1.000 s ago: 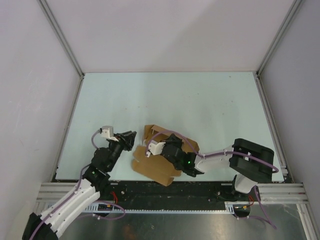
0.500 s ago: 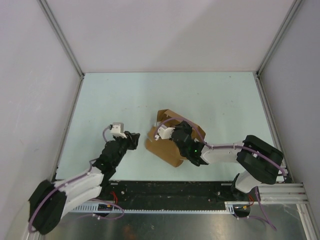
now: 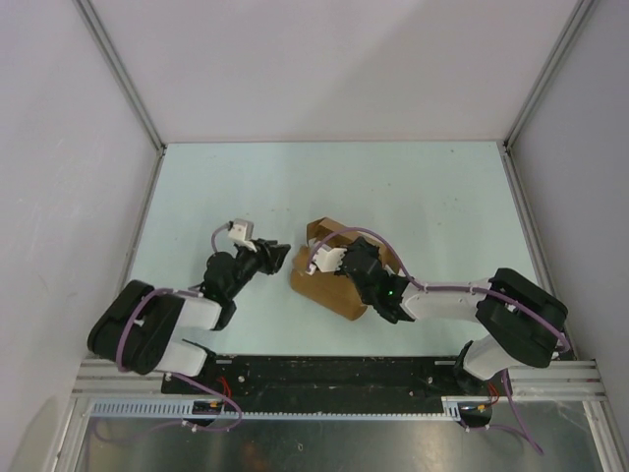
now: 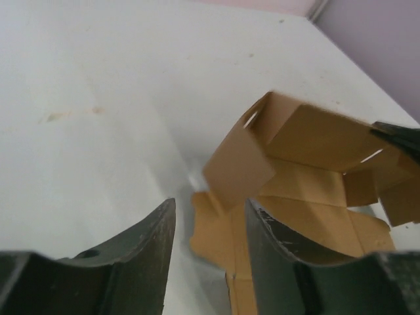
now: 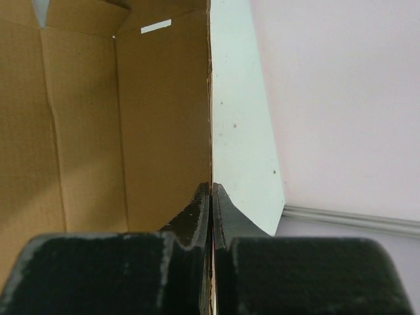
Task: Fold the paper box
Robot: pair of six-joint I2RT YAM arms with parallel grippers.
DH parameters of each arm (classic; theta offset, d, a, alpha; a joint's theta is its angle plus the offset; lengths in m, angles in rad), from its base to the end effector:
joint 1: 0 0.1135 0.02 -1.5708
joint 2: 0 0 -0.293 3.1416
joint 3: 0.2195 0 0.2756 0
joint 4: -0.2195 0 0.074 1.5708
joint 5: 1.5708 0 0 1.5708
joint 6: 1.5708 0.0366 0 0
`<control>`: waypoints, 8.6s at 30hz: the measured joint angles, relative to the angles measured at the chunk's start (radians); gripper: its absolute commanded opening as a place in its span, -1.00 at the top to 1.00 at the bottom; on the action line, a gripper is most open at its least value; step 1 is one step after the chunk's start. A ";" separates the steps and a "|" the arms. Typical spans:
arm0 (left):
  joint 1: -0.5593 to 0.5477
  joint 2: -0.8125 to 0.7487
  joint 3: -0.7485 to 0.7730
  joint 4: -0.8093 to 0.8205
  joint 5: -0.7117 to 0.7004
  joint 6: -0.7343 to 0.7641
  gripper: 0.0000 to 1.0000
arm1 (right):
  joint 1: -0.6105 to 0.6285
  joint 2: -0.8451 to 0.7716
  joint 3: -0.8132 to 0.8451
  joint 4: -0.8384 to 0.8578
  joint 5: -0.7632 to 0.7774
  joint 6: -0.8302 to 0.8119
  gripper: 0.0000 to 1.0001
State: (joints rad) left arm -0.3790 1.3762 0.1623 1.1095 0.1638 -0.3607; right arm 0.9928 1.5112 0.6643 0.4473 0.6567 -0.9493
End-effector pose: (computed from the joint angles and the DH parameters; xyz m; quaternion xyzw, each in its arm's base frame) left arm 0.2050 -0.0881 0.1584 0.0615 0.7400 -0.2978 0.5999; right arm 0.1938 0.2563 0.2041 -0.5506 0.5924 -0.2573 0.5289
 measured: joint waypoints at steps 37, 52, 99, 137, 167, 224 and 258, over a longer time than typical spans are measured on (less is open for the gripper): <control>0.088 0.388 0.291 0.151 0.332 -0.031 -0.18 | -0.051 -0.031 -0.006 -0.054 -0.124 0.090 1.00; 0.050 0.387 0.310 -0.005 0.259 -0.005 0.06 | -0.045 -0.031 -0.006 -0.054 -0.133 0.099 1.00; 0.018 0.387 0.288 -0.021 0.312 0.069 0.07 | -0.013 0.039 -0.006 0.007 -0.026 0.061 1.00; -0.012 0.423 0.335 -0.021 0.307 0.075 0.00 | 0.082 0.167 -0.006 0.163 0.153 -0.011 1.00; -0.103 0.451 0.392 -0.073 0.216 0.092 -0.21 | 0.082 0.130 -0.006 0.102 0.113 0.063 1.00; 0.012 0.396 0.333 -0.069 0.266 0.084 -0.29 | 0.097 0.080 -0.006 0.025 0.058 0.089 0.75; 0.001 0.416 0.337 -0.067 0.364 0.093 -0.26 | 0.056 -0.012 -0.006 -0.120 -0.158 0.243 0.38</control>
State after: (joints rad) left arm -0.3779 1.7920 0.4995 1.0428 0.5282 -0.2676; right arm 1.0492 1.4994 0.6582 0.3275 0.4984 -0.7063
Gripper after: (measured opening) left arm 0.634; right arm 0.309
